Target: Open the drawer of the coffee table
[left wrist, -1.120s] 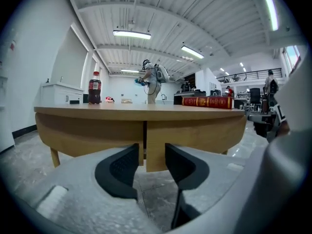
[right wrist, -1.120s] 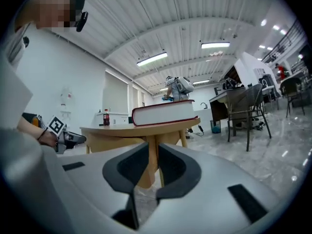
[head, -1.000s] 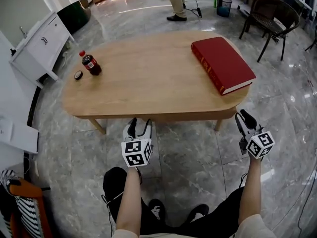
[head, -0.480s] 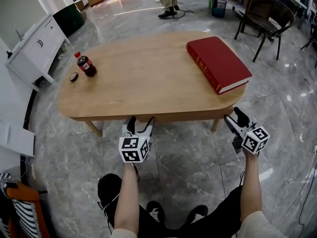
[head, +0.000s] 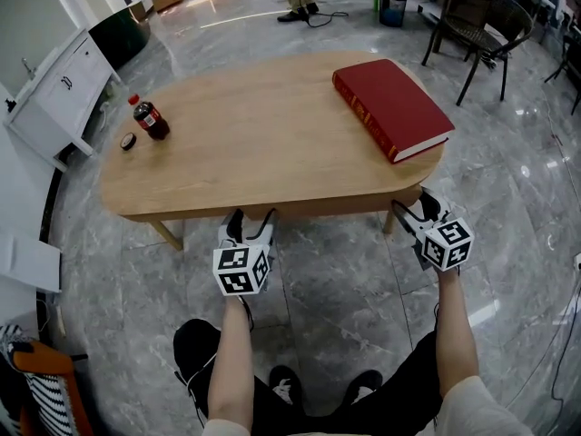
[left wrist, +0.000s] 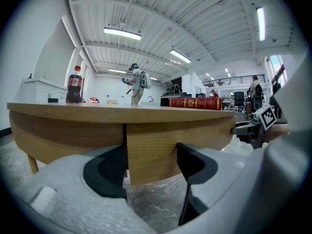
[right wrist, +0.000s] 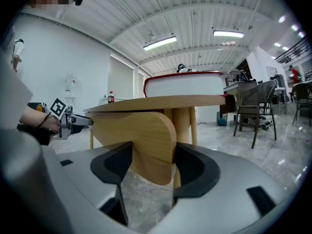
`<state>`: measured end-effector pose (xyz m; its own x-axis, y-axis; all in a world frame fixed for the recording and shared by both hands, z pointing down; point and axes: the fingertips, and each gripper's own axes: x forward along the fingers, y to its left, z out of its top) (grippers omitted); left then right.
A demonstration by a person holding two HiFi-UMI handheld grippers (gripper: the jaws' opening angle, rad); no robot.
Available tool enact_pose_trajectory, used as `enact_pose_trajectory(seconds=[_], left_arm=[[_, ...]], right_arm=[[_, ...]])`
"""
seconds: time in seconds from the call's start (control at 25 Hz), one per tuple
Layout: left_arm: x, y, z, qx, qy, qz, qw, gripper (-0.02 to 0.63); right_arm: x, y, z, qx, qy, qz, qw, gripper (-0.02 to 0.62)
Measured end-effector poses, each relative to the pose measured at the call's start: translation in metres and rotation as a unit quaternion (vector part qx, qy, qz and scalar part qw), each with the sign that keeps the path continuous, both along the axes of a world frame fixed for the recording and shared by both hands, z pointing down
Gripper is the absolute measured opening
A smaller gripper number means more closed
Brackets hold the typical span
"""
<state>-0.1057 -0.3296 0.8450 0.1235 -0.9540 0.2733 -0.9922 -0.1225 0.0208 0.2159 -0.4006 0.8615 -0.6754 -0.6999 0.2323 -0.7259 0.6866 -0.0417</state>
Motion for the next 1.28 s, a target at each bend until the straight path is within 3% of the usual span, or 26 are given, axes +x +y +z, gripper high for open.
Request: enact_pose_trajectory(seconds=[0.32, 0.6, 0.76, 0.96, 1.08, 1.28], left_arm=[[0.000, 0.005, -0.007, 0.011, 0.015, -0.026, 0.9995, 0.310], [0.001, 0.007, -0.009, 0.008, 0.015, -0.029, 0.9994, 0.310], [0.001, 0.007, -0.009, 0.021, 0.015, -0.028, 0.9993, 0.310], [0.002, 0.007, 0.001, 0.020, -0.001, -0.009, 0.9998, 0.310], [0.003, 0.004, 0.002, 0.016, 0.007, 0.007, 0.9998, 0.311], [0.004, 0.002, 0.003, 0.017, 0.013, 0.024, 0.9995, 0.311]], right_arm=[[0.002, 0.003, -0.005, 0.009, 0.019, 0.024, 0.999, 0.288], [0.006, 0.008, -0.017, -0.001, -0.043, 0.038, 0.998, 0.278], [0.007, 0.007, -0.018, 0.006, -0.038, 0.030, 0.999, 0.278], [0.004, 0.006, -0.010, -0.004, -0.026, -0.008, 1.000, 0.278], [-0.001, 0.006, 0.000, -0.017, -0.022, -0.021, 0.999, 0.309], [-0.002, 0.003, 0.003, -0.019, -0.007, -0.001, 1.000, 0.314]])
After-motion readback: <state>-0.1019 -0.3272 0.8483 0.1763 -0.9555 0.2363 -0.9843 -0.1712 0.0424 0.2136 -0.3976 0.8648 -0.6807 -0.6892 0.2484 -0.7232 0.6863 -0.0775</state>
